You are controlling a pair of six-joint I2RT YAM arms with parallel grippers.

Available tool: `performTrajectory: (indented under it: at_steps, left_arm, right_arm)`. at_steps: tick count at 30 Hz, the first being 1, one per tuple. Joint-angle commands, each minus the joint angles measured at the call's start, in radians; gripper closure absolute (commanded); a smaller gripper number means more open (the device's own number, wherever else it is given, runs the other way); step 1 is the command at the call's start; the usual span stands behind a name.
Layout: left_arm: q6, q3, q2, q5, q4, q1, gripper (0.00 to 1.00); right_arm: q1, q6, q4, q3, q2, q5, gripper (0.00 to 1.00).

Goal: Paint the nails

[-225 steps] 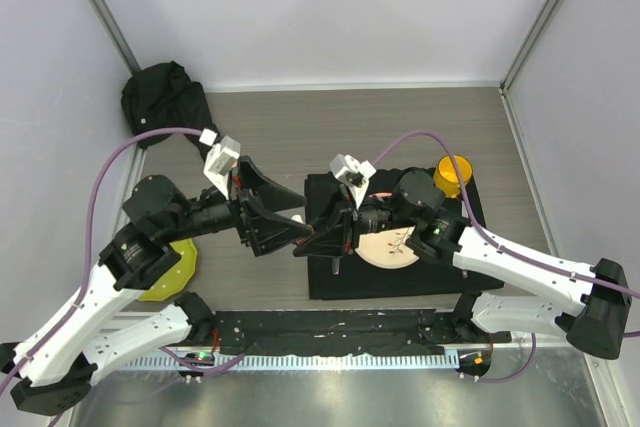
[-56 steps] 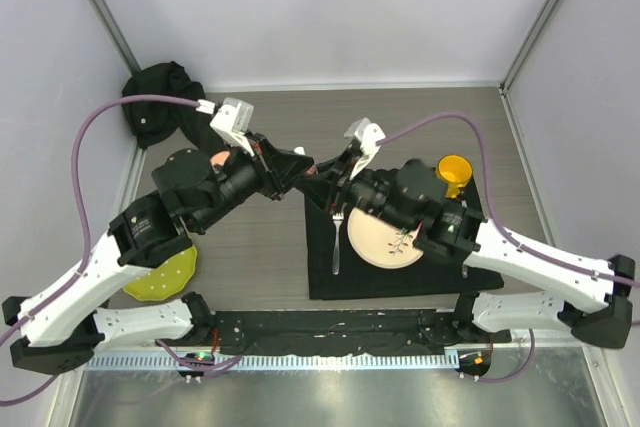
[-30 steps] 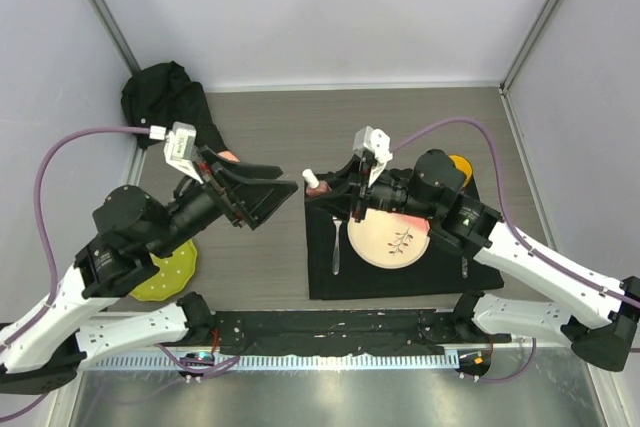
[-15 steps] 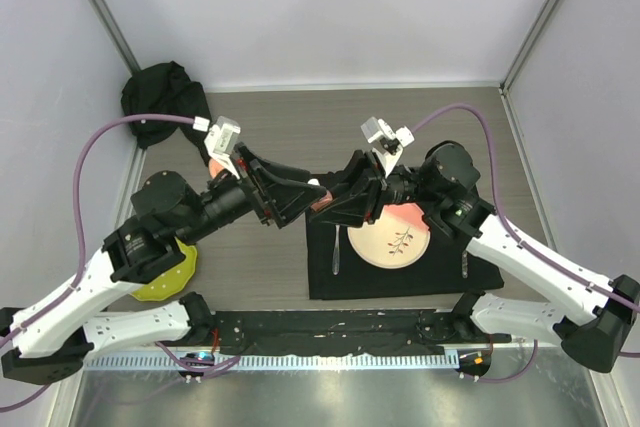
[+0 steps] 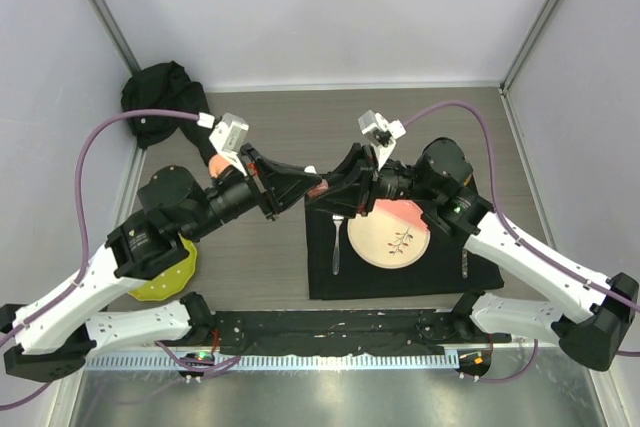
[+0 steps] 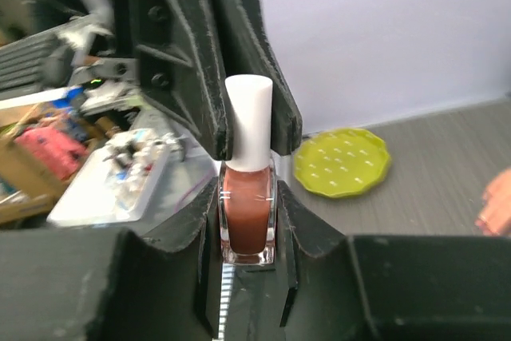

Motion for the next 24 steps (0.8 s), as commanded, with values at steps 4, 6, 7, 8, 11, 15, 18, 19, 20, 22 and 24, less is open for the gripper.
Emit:
performTrajectory:
  at_steps: [4,6,7,8,11,15,18,19,20,22,24]
  left_arm:
    - [-0.043,0.125,0.13,-0.558,-0.161,-0.047,1.0]
    - [-0.102,0.184,0.219,-0.712,-0.22,-0.081,1.0]
    - [-0.135,0.212,0.25,-0.812,-0.29,-0.085,1.0]
    - [-0.155,0.267,0.285,-0.832,-0.313,-0.088,1.0]
    - [-0.184,0.358,0.379,-0.821,-0.364,-0.087,1.0]
    - [-0.179,0.367,0.398,-0.748,-0.329,-0.085,1.0]
    - [-0.178,0.32,0.352,-0.678,-0.276,-0.085,1.0]
    - [-0.172,0.297,0.333,-0.65,-0.213,-0.085,1.0]
    - [-0.16,0.242,0.284,-0.618,-0.177,-0.085,0.97]
    - [-0.155,0.188,0.237,-0.557,-0.084,-0.085,0.84]
    - [-0.15,0.145,0.183,-0.534,-0.056,-0.085,0.83]
  right_arm:
    - [0.39,-0.461,-0.354,0.132,0.011,1.44,0.99]
    - [0.513,-0.556,-0.264,0.13,0.07,1.656,0.99]
    - [0.523,-0.587,-0.244,0.129,0.087,1.743,0.99]
    - [0.524,-0.621,-0.23,0.129,0.1,1.76,0.99]
    - [0.525,-0.661,-0.208,0.132,0.137,1.717,0.99]
    - [0.486,-0.603,-0.211,0.1,0.1,1.522,0.99]
    - [0.431,-0.559,-0.216,0.069,0.052,1.346,0.99]
    - [0.413,-0.554,-0.214,0.061,0.033,1.303,0.99]
    - [0.391,-0.546,-0.211,0.052,0.02,1.271,0.99]
    - [0.364,-0.529,-0.202,0.028,0.002,1.174,0.99]
    - [0.331,-0.517,-0.188,0.005,-0.032,1.125,0.99]
